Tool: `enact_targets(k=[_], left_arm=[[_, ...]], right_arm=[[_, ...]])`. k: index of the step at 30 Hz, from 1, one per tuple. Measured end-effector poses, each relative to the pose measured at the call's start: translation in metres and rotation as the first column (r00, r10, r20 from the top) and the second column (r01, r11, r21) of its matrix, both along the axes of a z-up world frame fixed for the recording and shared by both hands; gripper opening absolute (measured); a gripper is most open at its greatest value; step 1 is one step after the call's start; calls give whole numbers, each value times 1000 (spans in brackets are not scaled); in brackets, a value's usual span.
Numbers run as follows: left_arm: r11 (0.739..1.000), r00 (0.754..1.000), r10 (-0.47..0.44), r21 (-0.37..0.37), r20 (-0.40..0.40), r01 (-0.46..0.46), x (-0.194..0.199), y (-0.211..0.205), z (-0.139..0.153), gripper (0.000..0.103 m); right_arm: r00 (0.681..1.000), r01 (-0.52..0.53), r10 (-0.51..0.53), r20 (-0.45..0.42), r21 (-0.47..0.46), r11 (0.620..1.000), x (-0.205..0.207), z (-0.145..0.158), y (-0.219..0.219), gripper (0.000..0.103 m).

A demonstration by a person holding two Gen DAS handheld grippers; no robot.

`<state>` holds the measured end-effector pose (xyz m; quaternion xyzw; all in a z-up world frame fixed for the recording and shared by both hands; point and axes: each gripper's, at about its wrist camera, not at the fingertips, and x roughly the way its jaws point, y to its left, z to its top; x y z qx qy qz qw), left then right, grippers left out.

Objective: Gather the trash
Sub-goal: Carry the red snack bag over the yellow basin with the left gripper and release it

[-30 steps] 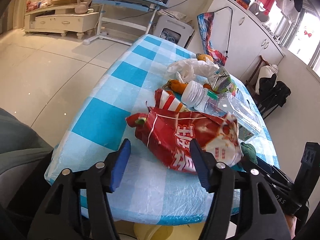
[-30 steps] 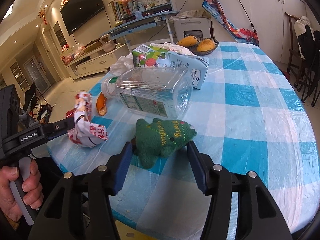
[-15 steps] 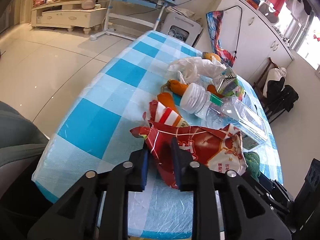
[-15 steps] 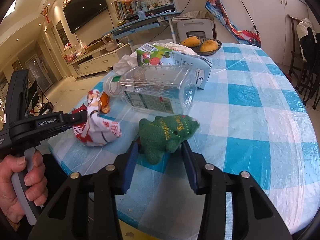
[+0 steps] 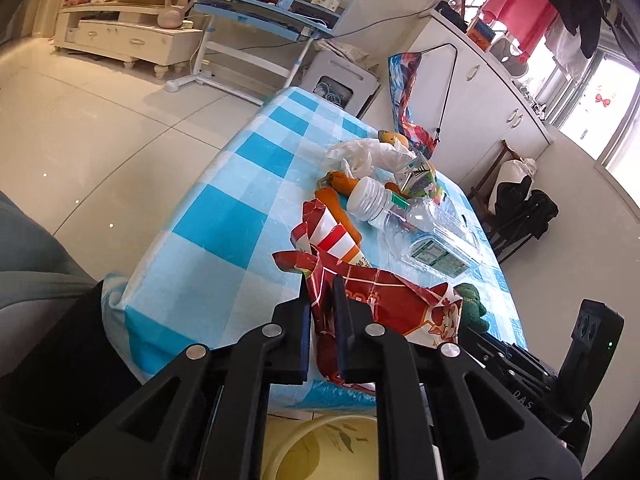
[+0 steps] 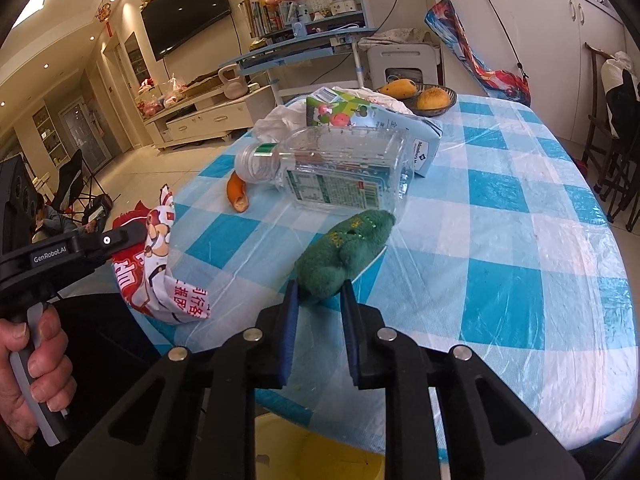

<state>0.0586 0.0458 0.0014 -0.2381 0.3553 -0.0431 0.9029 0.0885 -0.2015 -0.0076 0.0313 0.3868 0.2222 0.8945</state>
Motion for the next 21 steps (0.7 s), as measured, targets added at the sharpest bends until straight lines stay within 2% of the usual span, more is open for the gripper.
enact_targets(k=[10, 21], left_arm=[[1000, 1000, -23, -15, 17, 23, -23, 4, -2, 10], [998, 997, -62, -21, 38, 63, -33, 0, -1, 9]], right_arm=[[1000, 0, 0, 17, 4, 1000, -25, 7, 0, 18], [996, -88, 88, -6, -53, 995, -69, 8, 16, 18]])
